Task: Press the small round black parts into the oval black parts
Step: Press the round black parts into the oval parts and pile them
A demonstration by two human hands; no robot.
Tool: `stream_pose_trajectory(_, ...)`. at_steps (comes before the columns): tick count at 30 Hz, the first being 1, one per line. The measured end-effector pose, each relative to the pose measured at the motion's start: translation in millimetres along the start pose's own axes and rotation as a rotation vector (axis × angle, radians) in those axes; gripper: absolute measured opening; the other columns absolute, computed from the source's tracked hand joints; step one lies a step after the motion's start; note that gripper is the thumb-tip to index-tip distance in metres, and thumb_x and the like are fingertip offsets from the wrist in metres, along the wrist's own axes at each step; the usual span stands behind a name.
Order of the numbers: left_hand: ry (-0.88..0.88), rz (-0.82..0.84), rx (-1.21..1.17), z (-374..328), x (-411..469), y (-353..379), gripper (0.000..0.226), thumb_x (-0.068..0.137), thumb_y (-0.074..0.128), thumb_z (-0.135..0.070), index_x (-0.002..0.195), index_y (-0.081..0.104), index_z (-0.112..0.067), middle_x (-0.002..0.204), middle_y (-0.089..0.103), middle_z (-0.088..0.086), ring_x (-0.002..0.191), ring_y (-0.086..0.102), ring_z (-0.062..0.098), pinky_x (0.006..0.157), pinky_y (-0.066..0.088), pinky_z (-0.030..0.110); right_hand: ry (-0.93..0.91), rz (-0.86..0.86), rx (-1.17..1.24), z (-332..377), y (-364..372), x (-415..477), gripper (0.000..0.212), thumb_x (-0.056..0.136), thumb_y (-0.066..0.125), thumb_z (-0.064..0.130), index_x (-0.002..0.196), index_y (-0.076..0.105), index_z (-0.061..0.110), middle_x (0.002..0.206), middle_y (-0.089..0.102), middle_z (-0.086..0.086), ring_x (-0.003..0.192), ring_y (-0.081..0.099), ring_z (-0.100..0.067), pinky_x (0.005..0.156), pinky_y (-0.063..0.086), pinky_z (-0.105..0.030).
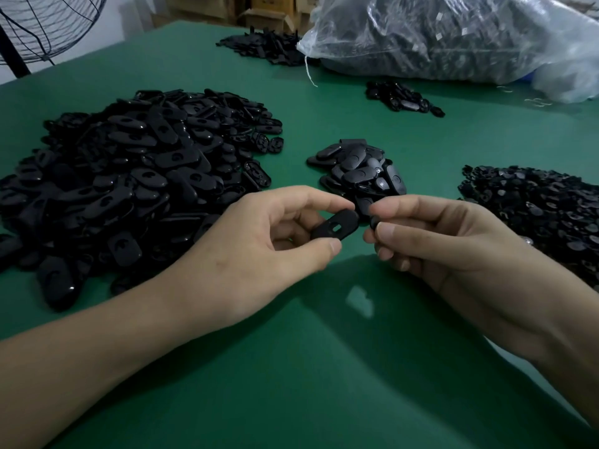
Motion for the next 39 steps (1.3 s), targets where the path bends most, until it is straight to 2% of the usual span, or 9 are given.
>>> stream_pose_trajectory(8, 0.035, -0.015, 0.067, -0.9, -0.7, 0.0, 0.038, 0.084, 0.074, -0.03, 0.12, 0.072, -0.044, 0.094, 0.073, -0.007, 0.083, 0.071, 0.009, 0.077, 0.063, 0.037, -0.006, -0.019, -0.017, 1.5, 1.8, 0.2, 0.03, 0.06, 0.082, 0.02, 0.091, 0.079, 0.019, 0.082, 0.075, -0.008, 0.066, 0.064, -0.011, 0.063, 0.048, -0.018)
stream_pose_trajectory(10, 0.038, -0.015, 0.063, -1.3, -1.2, -0.1, 0.04, 0.085, 0.074, -0.03, 0.121, 0.071, -0.048, 0.095, 0.075, -0.007, 0.084, 0.072, 0.011, 0.082, 0.062, 0.037, -0.021, -0.02, -0.05, 2.8, 3.6, -0.1, 0.027, 0.059, 0.082, 0.021, 0.086, 0.078, 0.02, 0.082, 0.075, -0.008, 0.066, 0.064, -0.011, 0.063, 0.048, -0.018)
stream_pose_trajectory(14, 0.021, -0.018, 0.074, 0.9, 0.1, 0.8, 0.043, 0.086, 0.072, -0.032, 0.123, 0.069, -0.053, 0.103, 0.076, -0.001, 0.094, 0.073, 0.028, 0.095, 0.058, 0.047, -0.069, -0.033, -0.134, 6.7, 7.1, -2.4, 0.025, 0.059, 0.082, 0.023, 0.083, 0.079, 0.018, 0.08, 0.075, -0.01, 0.067, 0.065, -0.012, 0.063, 0.051, -0.015)
stream_pose_trajectory(20, 0.033, -0.037, 0.044, -3.8, -1.2, -0.4, 0.038, 0.099, 0.066, -0.009, 0.129, 0.071, -0.033, 0.111, 0.07, -0.013, 0.105, 0.07, 0.004, 0.099, 0.052, 0.02, -0.133, -0.101, -0.228, 9.8, 7.5, -3.3, 0.029, 0.059, 0.081, 0.026, 0.086, 0.081, 0.016, 0.078, 0.076, -0.01, 0.068, 0.068, -0.012, 0.067, 0.053, -0.015)
stream_pose_trajectory(24, 0.029, -0.088, 0.048, -5.4, -1.9, -2.4, 0.038, 0.094, 0.071, -0.01, 0.125, 0.073, -0.032, 0.105, 0.074, -0.01, 0.098, 0.074, 0.007, 0.096, 0.055, 0.024, -0.166, -0.131, -0.223, 12.1, 7.1, -4.9, 0.027, 0.06, 0.08, 0.026, 0.085, 0.082, 0.018, 0.077, 0.077, -0.008, 0.068, 0.071, -0.012, 0.07, 0.055, -0.015)
stream_pose_trajectory(28, -0.005, -0.136, -0.062, -1.9, -2.6, -7.0, 0.038, 0.081, 0.083, -0.013, 0.114, 0.078, -0.03, 0.095, 0.08, -0.007, 0.089, 0.077, 0.008, 0.084, 0.057, 0.017, -0.176, -0.145, -0.234, 10.7, 8.6, -5.0, 0.023, 0.063, 0.08, 0.022, 0.085, 0.081, 0.017, 0.077, 0.077, -0.007, 0.068, 0.071, -0.009, 0.068, 0.053, -0.014)
stream_pose_trajectory(32, -0.012, -0.146, -0.123, 1.1, -1.6, -6.2, 0.038, 0.067, 0.085, -0.025, 0.104, 0.079, -0.026, 0.089, 0.081, -0.003, 0.082, 0.079, 0.014, 0.078, 0.059, 0.019, -0.181, -0.156, -0.252, 9.1, 8.7, -5.0, 0.021, 0.065, 0.08, 0.019, 0.084, 0.079, 0.012, 0.077, 0.077, -0.008, 0.069, 0.071, -0.012, 0.069, 0.056, -0.016)
stream_pose_trajectory(35, -0.008, -0.146, -0.123, 1.0, -1.6, -5.2, 0.037, 0.065, 0.086, -0.028, 0.102, 0.08, -0.023, 0.088, 0.081, -0.002, 0.081, 0.079, 0.014, 0.077, 0.06, 0.019, -0.206, -0.154, -0.301, 10.3, 9.4, -5.0, 0.011, 0.072, 0.082, 0.01, 0.082, 0.077, 0.01, 0.077, 0.076, -0.009, 0.07, 0.07, -0.015, 0.072, 0.058, -0.021)
stream_pose_trajectory(39, -0.011, -0.152, -0.1, 0.0, -1.9, -4.7, 0.033, 0.07, 0.088, -0.021, 0.103, 0.081, -0.022, 0.089, 0.081, -0.003, 0.083, 0.078, 0.014, 0.079, 0.06, 0.021, -0.262, -0.165, -0.383, 13.7, 11.2, -6.2, 0.015, 0.077, 0.081, 0.005, 0.088, 0.073, 0.01, 0.076, 0.076, -0.007, 0.072, 0.072, -0.024, 0.072, 0.06, -0.031)
Point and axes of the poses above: each hand's wrist, its own x-axis towards the middle knuckle, its own y-axis out of the palm, z = x × y, the point moved 7 cm from there along x, towards the middle knuckle
